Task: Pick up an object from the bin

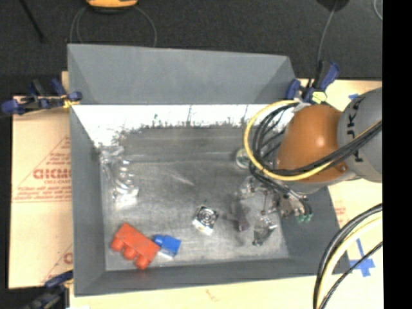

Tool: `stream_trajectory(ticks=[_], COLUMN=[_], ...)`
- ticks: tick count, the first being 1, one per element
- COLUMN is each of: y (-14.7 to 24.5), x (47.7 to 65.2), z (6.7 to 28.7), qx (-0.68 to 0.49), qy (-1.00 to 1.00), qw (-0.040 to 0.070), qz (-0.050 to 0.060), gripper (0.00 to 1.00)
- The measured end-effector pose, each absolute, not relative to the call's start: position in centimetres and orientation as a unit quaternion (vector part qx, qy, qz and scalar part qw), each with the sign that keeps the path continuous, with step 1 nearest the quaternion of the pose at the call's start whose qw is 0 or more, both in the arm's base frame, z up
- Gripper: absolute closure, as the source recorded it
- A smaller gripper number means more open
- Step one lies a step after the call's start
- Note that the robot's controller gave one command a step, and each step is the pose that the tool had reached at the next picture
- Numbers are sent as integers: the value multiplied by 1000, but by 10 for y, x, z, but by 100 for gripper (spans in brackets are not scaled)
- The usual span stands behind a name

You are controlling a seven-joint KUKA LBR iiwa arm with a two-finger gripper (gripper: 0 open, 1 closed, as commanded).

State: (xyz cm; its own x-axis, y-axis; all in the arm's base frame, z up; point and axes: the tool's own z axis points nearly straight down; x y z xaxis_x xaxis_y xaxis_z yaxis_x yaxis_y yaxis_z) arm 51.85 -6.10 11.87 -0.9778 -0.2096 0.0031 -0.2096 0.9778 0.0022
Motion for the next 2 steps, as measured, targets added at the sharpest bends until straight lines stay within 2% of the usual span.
stream_trajectory(ticks=[1,2], y=[-1,21], x=[576,537], z=[72,75], qx=[162,269], qy=[-987,-963], qw=[-3,-9], qz=[2,2], gripper=[0,0])
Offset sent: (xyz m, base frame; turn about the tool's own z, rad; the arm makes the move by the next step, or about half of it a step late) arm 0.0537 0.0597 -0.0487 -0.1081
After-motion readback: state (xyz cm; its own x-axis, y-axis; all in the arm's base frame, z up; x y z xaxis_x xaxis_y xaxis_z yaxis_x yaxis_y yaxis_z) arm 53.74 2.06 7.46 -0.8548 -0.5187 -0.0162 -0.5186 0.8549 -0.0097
